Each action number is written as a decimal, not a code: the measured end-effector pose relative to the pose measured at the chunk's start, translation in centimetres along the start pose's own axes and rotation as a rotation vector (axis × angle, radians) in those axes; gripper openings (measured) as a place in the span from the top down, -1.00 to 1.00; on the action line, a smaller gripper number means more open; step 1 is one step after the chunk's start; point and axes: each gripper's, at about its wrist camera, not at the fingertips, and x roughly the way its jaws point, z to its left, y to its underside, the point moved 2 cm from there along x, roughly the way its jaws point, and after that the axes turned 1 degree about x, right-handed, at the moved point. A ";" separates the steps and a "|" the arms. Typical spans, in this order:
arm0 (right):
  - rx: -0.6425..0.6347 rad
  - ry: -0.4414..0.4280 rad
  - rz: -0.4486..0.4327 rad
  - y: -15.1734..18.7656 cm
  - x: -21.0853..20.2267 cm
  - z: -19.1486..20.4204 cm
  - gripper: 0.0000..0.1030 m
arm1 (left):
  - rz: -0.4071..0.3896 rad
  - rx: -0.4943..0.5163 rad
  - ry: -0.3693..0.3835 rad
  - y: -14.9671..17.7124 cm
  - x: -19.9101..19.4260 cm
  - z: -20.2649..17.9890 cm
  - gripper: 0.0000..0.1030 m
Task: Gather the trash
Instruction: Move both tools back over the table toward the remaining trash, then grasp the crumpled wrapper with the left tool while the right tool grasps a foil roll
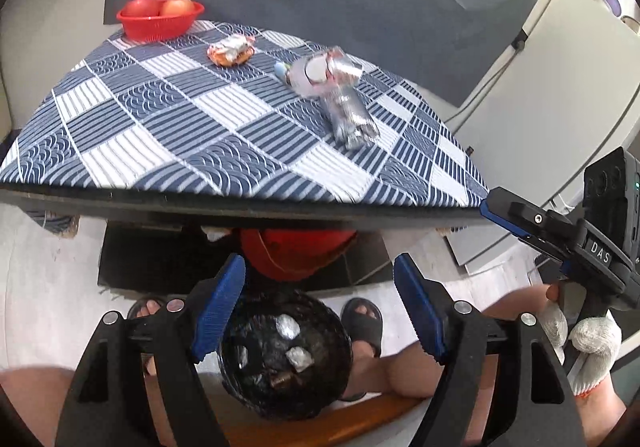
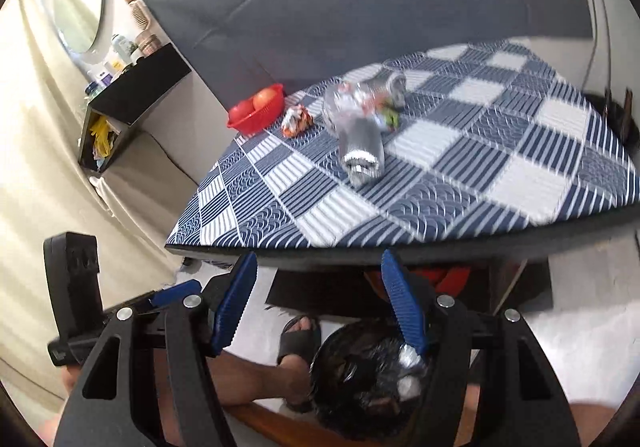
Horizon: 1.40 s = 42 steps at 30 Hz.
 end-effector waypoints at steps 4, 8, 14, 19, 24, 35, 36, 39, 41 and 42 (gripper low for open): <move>-0.015 0.015 -0.002 -1.9 1.2 -0.7 -0.26 | -0.008 0.015 -0.016 -2.0 0.7 0.7 -0.45; -0.026 0.042 0.002 -3.8 2.7 -1.6 -0.54 | -0.016 0.012 -0.033 -4.2 1.6 2.0 -0.45; -0.043 0.054 0.011 -6.2 5.1 -2.3 -0.64 | -0.008 0.008 -0.059 -7.8 3.7 3.9 -0.45; -0.059 0.053 0.038 -7.9 7.8 -2.6 -0.68 | -0.029 0.046 -0.112 -11.1 5.6 4.6 -0.74; -0.089 0.083 0.109 -8.9 11.4 -2.8 -0.68 | -0.045 0.067 -0.146 -14.2 7.8 5.5 -0.74; -0.094 0.100 0.189 -10.5 16.4 -4.3 -0.68 | -0.022 0.026 -0.213 -19.8 14.4 9.7 -0.74; -0.097 0.101 0.191 -10.6 16.6 -4.3 -0.68 | -0.020 0.025 -0.216 -20.1 14.9 10.1 -0.74; -0.108 0.094 0.200 -11.0 17.6 -4.6 -0.68 | -0.014 0.023 -0.223 -20.9 16.0 11.2 -0.74; -0.119 0.084 0.208 -11.0 18.1 -4.6 -0.67 | -0.018 0.015 -0.225 -21.4 16.6 11.9 -0.74; -0.124 0.083 0.208 -11.1 18.2 -4.5 -0.66 | -0.018 0.010 -0.228 -21.7 16.9 12.2 -0.74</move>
